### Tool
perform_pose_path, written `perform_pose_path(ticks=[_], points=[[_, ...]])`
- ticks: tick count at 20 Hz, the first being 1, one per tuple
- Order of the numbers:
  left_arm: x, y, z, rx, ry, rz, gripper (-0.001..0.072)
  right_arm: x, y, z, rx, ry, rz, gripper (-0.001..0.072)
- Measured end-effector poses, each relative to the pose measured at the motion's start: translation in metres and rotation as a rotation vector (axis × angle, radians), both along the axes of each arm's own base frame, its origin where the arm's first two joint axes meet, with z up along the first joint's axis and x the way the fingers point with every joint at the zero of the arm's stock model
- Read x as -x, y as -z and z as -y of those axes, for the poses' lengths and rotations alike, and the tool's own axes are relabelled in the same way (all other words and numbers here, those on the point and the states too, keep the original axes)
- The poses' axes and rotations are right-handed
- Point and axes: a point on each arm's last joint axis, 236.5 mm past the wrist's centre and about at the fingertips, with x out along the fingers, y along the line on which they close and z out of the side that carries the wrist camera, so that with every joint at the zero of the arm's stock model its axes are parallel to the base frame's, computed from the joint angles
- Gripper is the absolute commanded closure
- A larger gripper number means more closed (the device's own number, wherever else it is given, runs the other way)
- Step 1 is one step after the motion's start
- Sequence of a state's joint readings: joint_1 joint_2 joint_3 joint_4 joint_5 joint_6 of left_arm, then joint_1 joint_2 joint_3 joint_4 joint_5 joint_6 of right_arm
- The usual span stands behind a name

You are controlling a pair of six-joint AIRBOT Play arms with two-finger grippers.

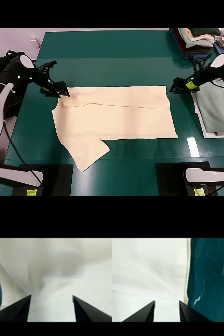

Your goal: Fold the shirts.

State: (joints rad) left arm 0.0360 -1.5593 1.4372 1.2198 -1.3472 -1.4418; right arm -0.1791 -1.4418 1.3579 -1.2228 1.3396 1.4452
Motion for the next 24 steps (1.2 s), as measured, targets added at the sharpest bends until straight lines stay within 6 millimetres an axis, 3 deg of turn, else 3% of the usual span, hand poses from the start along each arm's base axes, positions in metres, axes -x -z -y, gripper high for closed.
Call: perform_pose_path(ticks=[2, 4, 9, 12, 16, 21, 22, 23, 24], points=[[0.018, -0.013, -0.004, -0.019, -0.001, 0.01, 0.011, 0.008, -0.014, 0.003, -0.002, 0.003, 0.016, 0.0356], [0.052, -0.015, -0.005, -0.03, -0.016, -0.014, 0.011, 0.017, -0.029, 0.003, -0.001, -0.008, 0.033, 0.0356], [0.165, 0.019, -0.005, -0.037, -0.081, -0.149, 0.011, 0.026, -0.052, -0.001, -0.005, -0.024, 0.079, 0.0357], [0.21, 0.036, 0.002, -0.013, -0.12, -0.199, 0.011, 0.026, -0.057, -0.004, -0.019, -0.029, 0.091, 0.0356], [0.238, 0.056, 0.021, 0.06, -0.159, -0.246, 0.011, 0.027, -0.059, -0.008, -0.026, -0.035, 0.094, 0.0357], [0.244, 0.071, 0.049, 0.118, -0.169, -0.227, 0.0113, 0.029, -0.059, -0.009, -0.031, -0.042, 0.087, 0.0357], [0.244, 0.072, 0.053, 0.128, -0.169, -0.224, 0.0205, 0.031, -0.059, -0.01, -0.031, -0.049, 0.082, 0.0357], [0.243, 0.073, 0.055, 0.129, -0.171, -0.218, 0.0443, 0.033, -0.058, -0.01, -0.031, -0.057, 0.074, 0.0357], [0.243, 0.075, 0.054, 0.118, -0.166, -0.213, 0.0577, 0.037, -0.056, -0.009, -0.033, -0.062, 0.061, 0.0358]])
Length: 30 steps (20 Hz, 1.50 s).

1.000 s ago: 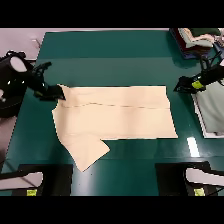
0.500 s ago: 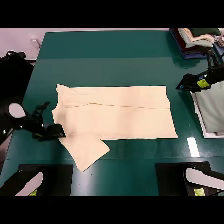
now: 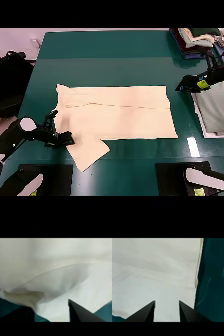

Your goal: Fold the shirts.

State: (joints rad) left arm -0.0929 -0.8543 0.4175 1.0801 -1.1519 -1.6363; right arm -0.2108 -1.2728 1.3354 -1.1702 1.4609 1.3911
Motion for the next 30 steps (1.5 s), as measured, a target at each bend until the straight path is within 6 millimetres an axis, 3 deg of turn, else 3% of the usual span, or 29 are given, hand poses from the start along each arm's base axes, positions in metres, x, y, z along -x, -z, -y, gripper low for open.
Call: perform_pose_path(ticks=[1, 4, 5, 6, 7, 9, 10, 15, 18, 21, 23, 26, 30], points=[[-0.002, -0.001, 0.001, 0.002, -0.003, 0.007, 0.0677, 0.005, 0.003, 0.003, 0.002, 0.0, -0.015, 0.036], [-0.008, -0.007, 0.004, 0.008, 0.002, 0.027, 0.0681, 0.034, 0.024, 0.018, -0.012, 0.042, -0.087, 0.0363], [-0.011, -0.011, 0.005, 0.011, 0.005, 0.037, 0.0681, 0.047, 0.034, 0.025, -0.018, 0.071, -0.118, 0.0339], [-0.016, -0.016, 0.006, 0.013, 0.009, 0.052, 0.0681, 0.062, 0.045, 0.032, -0.031, 0.103, -0.151, 0.023], [-0.02, -0.021, 0.007, 0.015, 0.014, 0.068, 0.0681, 0.077, 0.058, 0.039, -0.047, 0.139, -0.19, 0.0201], [-0.029, -0.031, 0.008, 0.019, 0.022, 0.1, 0.0681, 0.111, 0.085, 0.05, -0.091, 0.226, -0.28, 0.0213], [-0.033, -0.034, 0.009, 0.02, 0.028, 0.113, 0.0681, 0.127, 0.098, 0.053, -0.122, 0.269, -0.326, 0.0259], [-0.04, -0.043, 0.01, 0.023, 0.037, 0.14, 0.0681, 0.18, 0.147, 0.031, -0.267, 0.371, -0.509, 0.0281], [-0.041, -0.044, 0.01, 0.023, 0.039, 0.144, 0.0681, 0.182, 0.16, 0.007, -0.325, 0.37, -0.529, 0.0445], [-0.042, -0.045, 0.01, 0.023, 0.04, 0.149, 0.0682, 0.165, 0.166, -0.003, -0.295, 0.349, -0.455, 0.0669], [-0.042, -0.048, 0.011, 0.025, 0.046, 0.151, 0.0682, 0.148, 0.161, -0.001, -0.24, 0.32, -0.369, 0.0689], [-0.038, -0.055, 0.012, 0.03, 0.079, 0.14, 0.0683, 0.13, 0.131, -0.006, -0.196, 0.241, -0.266, 0.069], [-0.029, -0.072, 0.013, 0.039, 0.118, 0.164, 0.0683, 0.137, 0.087, -0.001, -0.064, 0.12, -0.179, 0.069]])
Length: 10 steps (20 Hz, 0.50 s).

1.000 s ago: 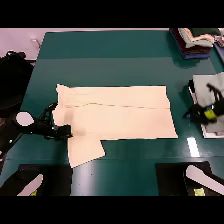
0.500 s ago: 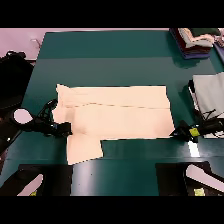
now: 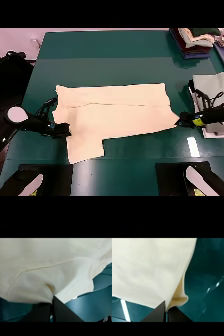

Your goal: Fold the shirts.

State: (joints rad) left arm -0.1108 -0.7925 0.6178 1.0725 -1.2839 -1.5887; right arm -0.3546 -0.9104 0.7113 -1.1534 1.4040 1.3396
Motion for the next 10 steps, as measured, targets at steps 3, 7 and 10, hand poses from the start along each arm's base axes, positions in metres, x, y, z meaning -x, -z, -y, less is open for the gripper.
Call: perform_pose_path(ticks=[3, 7, 10], points=[[0.004, -0.029, 0.001, 0.014, -0.001, 0.079, 0.0683, 0.016, -0.024, 0.006, 0.082, -0.041, 0.037, 0.0691], [-0.011, -0.07, -0.007, -0.013, -0.02, 0.224, 0.0684, 0.022, -0.038, 0.012, 0.137, -0.035, 0.074, 0.0691], [-0.04, -0.084, -0.026, -0.098, -0.048, 0.308, 0.0682, 0.012, -0.038, 0.014, 0.137, -0.03, 0.071, 0.0691]])
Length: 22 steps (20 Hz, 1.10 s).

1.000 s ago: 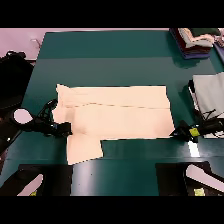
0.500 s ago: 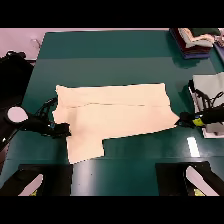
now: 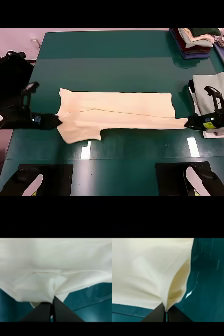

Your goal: Fold the shirts.

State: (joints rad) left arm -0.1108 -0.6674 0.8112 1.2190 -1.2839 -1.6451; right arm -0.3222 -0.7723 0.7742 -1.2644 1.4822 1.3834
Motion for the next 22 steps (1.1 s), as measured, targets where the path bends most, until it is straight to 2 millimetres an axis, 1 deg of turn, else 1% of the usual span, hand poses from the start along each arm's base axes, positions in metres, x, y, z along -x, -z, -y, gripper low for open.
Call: perform_pose_path(ticks=[2, 4, 8, 10, 11, 12, 13, 14, 15, 16, 17, 18, 19, 20, 22], points=[[-0.024, 0.001, -0.01, -0.047, -0.024, 0.021, 0.0682, -0.018, -0.002, -0.001, 0.0, -0.018, 0.007, 0.0691], [-0.051, 0.009, -0.014, -0.075, -0.04, 0.027, 0.0682, -0.044, -0.003, -0.003, 0.003, -0.029, 0.021, 0.0691], [-0.112, 0.031, -0.016, -0.112, -0.045, 0.034, 0.0681, -0.096, 0.003, -0.008, 0.002, -0.054, 0.012, 0.0691], [-0.14, 0.043, -0.015, -0.12, -0.044, 0.037, 0.068, -0.118, 0.009, -0.011, -0.002, -0.067, 0.002, 0.0688], [-0.15, 0.049, -0.014, -0.124, -0.044, 0.038, 0.0678, -0.129, 0.012, -0.013, -0.012, -0.068, -0.001, 0.0658], [-0.16, 0.054, -0.014, -0.127, -0.046, 0.039, 0.0554, -0.138, 0.015, -0.015, -0.021, -0.069, -0.006, 0.0461], [-0.167, 0.057, -0.013, -0.129, -0.044, 0.04, 0.0162, -0.15, 0.016, -0.016, -0.035, -0.064, 0.001, 0.0372], [-0.174, 0.058, -0.014, -0.13, -0.048, 0.048, -0.0008, -0.159, 0.018, -0.017, -0.054, -0.056, 0.002, 0.0372], [-0.179, 0.059, -0.014, -0.131, -0.048, 0.051, 0.0076, -0.167, 0.018, -0.017, -0.079, -0.048, 0.009, 0.0371], [-0.183, 0.056, -0.013, -0.13, -0.048, 0.056, 0.0206, -0.173, 0.017, -0.016, -0.101, -0.044, 0.018, 0.037], [-0.185, 0.055, -0.012, -0.129, -0.045, 0.055, 0.0346, -0.177, 0.017, -0.013, -0.123, -0.04, 0.026, 0.034], [-0.184, 0.054, -0.011, -0.129, -0.039, 0.045, 0.0464, -0.177, 0.018, -0.009, -0.143, -0.038, 0.025, 0.0291], [-0.184, 0.053, -0.011, -0.129, -0.036, 0.04, 0.0609, -0.174, 0.021, -0.003, -0.16, -0.032, 0.014, 0.0246], [-0.183, 0.053, -0.01, -0.126, -0.032, 0.03, 0.068, -0.168, 0.028, 0.004, -0.18, -0.018, -0.007, 0.0207], [-0.18, 0.052, -0.005, -0.106, -0.026, 0.015, 0.068, -0.153, 0.044, 0.018, -0.225, 0.025, -0.053, 0.02]])
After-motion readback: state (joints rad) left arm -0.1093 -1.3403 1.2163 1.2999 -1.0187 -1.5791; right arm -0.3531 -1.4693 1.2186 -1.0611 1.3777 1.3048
